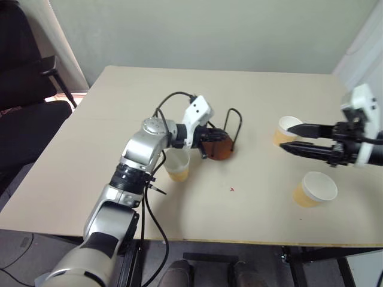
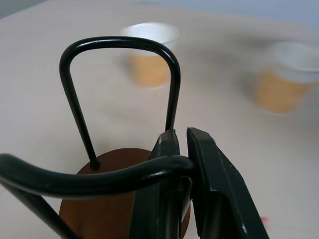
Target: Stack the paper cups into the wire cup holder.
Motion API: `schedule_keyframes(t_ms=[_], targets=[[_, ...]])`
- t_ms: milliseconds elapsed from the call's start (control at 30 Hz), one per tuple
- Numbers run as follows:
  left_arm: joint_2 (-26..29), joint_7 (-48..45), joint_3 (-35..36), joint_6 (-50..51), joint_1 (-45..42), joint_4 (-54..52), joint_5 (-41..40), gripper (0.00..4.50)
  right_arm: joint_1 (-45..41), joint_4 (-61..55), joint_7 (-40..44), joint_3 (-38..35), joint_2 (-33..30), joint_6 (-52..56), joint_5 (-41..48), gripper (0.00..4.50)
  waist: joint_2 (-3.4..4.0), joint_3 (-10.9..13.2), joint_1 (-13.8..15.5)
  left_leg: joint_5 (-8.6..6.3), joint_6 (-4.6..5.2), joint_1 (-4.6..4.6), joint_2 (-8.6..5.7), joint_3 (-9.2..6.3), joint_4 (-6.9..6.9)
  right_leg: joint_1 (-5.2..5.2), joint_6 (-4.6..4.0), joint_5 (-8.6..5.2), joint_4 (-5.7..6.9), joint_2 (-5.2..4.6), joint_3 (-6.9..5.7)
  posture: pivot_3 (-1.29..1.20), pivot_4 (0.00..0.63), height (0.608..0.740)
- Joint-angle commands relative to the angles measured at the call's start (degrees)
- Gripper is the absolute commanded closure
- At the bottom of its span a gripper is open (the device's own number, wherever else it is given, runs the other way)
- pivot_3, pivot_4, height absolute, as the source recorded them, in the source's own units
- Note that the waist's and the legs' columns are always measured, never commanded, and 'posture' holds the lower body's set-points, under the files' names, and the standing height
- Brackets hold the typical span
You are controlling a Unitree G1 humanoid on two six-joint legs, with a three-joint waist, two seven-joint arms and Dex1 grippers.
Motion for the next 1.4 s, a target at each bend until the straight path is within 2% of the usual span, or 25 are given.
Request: schedule_keyframes(t_ms=[33,133,267,433,567,667,933,1133,1233,1333,1367,1400], targets=[[-1.08,-3.46,-2.36,1.08,1.04,-5.13,-2.54,4.45,0.39,-0.99,1.94,-7.97,-3.57,3.35,4.02,1.81,0.01,-0.01,-0.01,0.0,-0.01,0.02,0.0,0.01,-0.01,0.0,0.01,-0.01,0.01,-0.01,0.01,0.0,0.15,0.74],[-2.17,-5.05,-4.66,1.86,2.9,-6.43,-3.48,4.45,2.34,-3.08,2.3,-12.92,-5.57,7.0,6.86,1.81,0.01,-0.01,-0.04,-0.01,-0.02,0.05,0.02,0.02,-0.02,0.0,0.02,-0.01,0.04,0.01,0.01,0.0,0.15,0.74],[-2.84,-6.17,-6.59,0.49,4.19,-4.8,-2.94,4.45,3.84,-4.07,1.48,-14.99,-6.11,8.28,8.15,1.81,0.01,-0.01,-0.1,0.01,-0.03,0.09,0.02,0.08,0.0,0.01,0.08,0.0,0.07,0.0,0.05,0.0,0.15,0.74],[-2.54,-7.34,-9.05,-1.97,5.34,-2.66,-1.06,4.45,3.78,-4.64,0.12,-13.52,-5.8,6.92,8.53,1.81,0.02,-0.01,-0.2,0.03,0.04,0.16,0.01,0.07,0.1,0.11,0.17,0.05,0.07,0.0,0.09,0.0,0.15,0.74],[-1.04,-8.37,-11.58,-5.94,6.43,-2.01,2.17,4.45,2.6,-4.29,0.04,-9.17,-5.55,3.85,7.75,1.81,0.02,-0.02,-0.3,0.0,0.13,0.34,0.01,0.04,0.11,0.33,0.21,0.04,0.02,0.0,0.09,0.0,0.15,0.74],[0.05,-9.06,-12.48,-7.59,6.79,-3.67,3.4,3.6,0.41,-2.64,-0.06,-3.47,-4.79,-0.51,4.61,1.81,0.03,-0.02,-0.44,-0.03,0.2,0.48,0.0,0.04,0.13,0.49,0.25,0.01,0.01,0.0,0.1,0.0,0.15,0.74],[2.35,-9.15,-11.78,-6.76,7.19,-9.21,3.58,0.82,-6.46,3.86,3.02,11.75,-2.6,-10.21,-5.35,1.81,0.02,-0.01,-0.63,-0.1,0.31,0.49,0.0,0.03,0.17,0.51,0.26,0.01,0.01,-0.01,0.11,0.0,0.15,0.74],[4.61,-9.13,-10.99,-6.0,6.89,-12.25,3.46,0.82,-15.28,13.21,6.47,22.98,1.49,-15.4,-14.95,1.81,0.03,-0.01,-0.77,-0.12,0.35,0.5,0.01,0.04,0.13,0.49,0.26,0.01,0.0,-0.03,0.11,0.0,0.15,0.74],[5.72,-9.67,-10.96,-6.13,5.78,-12.59,3.74,0.77,-19.36,18.9,8.82,27.77,2.59,-18.07,-20.64,1.24,0.03,-0.01,-0.72,-0.13,0.36,0.5,0.02,0.03,0.14,0.49,0.25,0.01,0.01,-0.07,0.09,0.0,0.15,0.74],[6.66,-10.34,-10.04,-6.06,4.62,-12.42,3.22,0.77,-23.23,23.85,10.48,31.97,4.2,-21.61,-26.8,0.21,0.03,-0.01,-0.69,-0.16,0.42,0.48,0.01,0.03,0.15,0.48,0.22,0.02,0.02,-0.09,0.06,0.0,0.15,0.74],[7.14,-10.49,-9.62,-6.19,4.19,-12.1,3.2,0.77,-24.34,25.47,11.06,33.12,4.89,-23.14,-28.74,0.01,0.03,-0.02,-0.74,-0.17,0.43,0.48,0.01,0.04,0.15,0.48,0.22,0.02,0.0,-0.1,0.06,0.0,0.15,0.74],[7.56,-10.6,-9.32,-6.47,3.86,-11.78,3.25,0.77,-25.26,26.94,11.56,34.07,5.49,-24.32,-30.49,0.01,0.03,-0.01,-0.8,-0.18,0.44,0.48,0.01,0.04,0.15,0.47,0.21,0.01,0.0,-0.1,0.06,0.0,0.15,0.74]])
